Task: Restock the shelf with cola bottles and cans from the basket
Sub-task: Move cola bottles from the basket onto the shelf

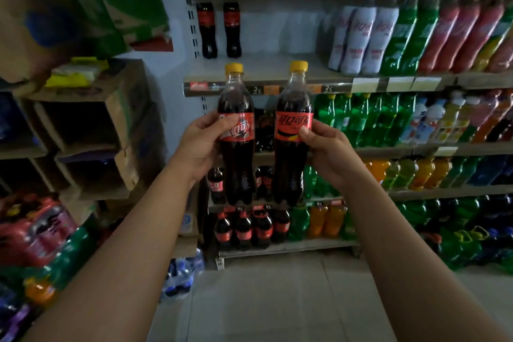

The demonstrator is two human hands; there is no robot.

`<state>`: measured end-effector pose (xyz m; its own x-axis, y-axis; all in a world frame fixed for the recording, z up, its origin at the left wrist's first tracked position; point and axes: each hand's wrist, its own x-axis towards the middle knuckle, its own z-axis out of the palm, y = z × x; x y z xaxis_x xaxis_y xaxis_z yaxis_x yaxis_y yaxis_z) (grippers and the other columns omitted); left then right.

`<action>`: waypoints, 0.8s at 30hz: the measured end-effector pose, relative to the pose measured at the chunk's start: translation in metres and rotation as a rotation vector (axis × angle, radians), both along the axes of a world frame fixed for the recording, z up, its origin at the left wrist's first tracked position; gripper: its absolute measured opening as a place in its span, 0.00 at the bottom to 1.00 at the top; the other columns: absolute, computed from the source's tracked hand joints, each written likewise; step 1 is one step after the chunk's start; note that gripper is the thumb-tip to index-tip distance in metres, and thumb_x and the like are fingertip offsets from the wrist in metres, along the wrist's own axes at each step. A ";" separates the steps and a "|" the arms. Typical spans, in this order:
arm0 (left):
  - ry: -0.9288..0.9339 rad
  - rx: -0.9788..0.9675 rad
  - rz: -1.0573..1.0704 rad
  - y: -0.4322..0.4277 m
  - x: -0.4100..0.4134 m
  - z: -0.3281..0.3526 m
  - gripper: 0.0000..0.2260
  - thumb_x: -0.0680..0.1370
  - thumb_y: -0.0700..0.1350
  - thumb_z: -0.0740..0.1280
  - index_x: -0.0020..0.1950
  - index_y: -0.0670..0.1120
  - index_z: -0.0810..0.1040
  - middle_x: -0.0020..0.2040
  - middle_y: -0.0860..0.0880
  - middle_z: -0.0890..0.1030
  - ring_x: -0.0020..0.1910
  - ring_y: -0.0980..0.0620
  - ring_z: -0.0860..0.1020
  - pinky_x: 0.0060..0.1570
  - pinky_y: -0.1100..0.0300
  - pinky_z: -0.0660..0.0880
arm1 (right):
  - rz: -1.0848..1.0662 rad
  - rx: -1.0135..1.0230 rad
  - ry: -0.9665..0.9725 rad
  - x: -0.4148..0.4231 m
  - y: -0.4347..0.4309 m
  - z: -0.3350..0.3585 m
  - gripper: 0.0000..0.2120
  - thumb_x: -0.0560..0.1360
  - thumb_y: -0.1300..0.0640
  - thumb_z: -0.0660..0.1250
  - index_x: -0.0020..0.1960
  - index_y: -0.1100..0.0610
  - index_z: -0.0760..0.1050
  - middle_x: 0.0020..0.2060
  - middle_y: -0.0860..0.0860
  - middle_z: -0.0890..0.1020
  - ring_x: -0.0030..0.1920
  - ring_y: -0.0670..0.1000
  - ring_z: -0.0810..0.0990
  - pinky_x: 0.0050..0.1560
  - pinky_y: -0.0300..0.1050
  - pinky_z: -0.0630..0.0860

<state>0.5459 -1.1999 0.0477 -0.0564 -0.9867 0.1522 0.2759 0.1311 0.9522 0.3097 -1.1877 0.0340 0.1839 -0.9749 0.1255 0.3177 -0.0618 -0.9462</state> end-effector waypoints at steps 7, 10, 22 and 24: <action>-0.023 -0.039 0.019 -0.130 -0.008 0.018 0.14 0.68 0.42 0.72 0.53 0.45 0.80 0.47 0.49 0.85 0.47 0.52 0.83 0.47 0.57 0.78 | 0.061 -0.027 -0.002 -0.011 -0.144 0.012 0.20 0.70 0.58 0.71 0.61 0.61 0.77 0.52 0.58 0.83 0.52 0.56 0.83 0.50 0.52 0.79; -0.056 -0.083 0.044 -0.177 -0.005 0.032 0.21 0.68 0.45 0.76 0.60 0.43 0.79 0.53 0.46 0.83 0.52 0.48 0.82 0.48 0.56 0.79 | 0.086 -0.052 -0.001 -0.014 -0.195 0.026 0.22 0.69 0.58 0.72 0.61 0.63 0.76 0.52 0.59 0.83 0.52 0.57 0.83 0.49 0.52 0.79; -0.083 -0.342 -0.119 -0.304 0.004 0.102 0.28 0.61 0.43 0.79 0.59 0.44 0.77 0.52 0.49 0.84 0.56 0.49 0.81 0.53 0.55 0.78 | 0.102 -0.373 -0.072 -0.016 -0.315 0.071 0.19 0.74 0.60 0.68 0.63 0.64 0.73 0.50 0.55 0.83 0.53 0.53 0.81 0.54 0.47 0.77; -0.093 -0.363 -0.169 -0.324 0.004 0.112 0.32 0.60 0.43 0.79 0.62 0.43 0.75 0.53 0.49 0.84 0.57 0.49 0.80 0.54 0.56 0.77 | 0.120 -0.422 -0.117 -0.012 -0.330 0.080 0.24 0.72 0.56 0.73 0.64 0.64 0.72 0.52 0.56 0.82 0.55 0.55 0.79 0.58 0.50 0.75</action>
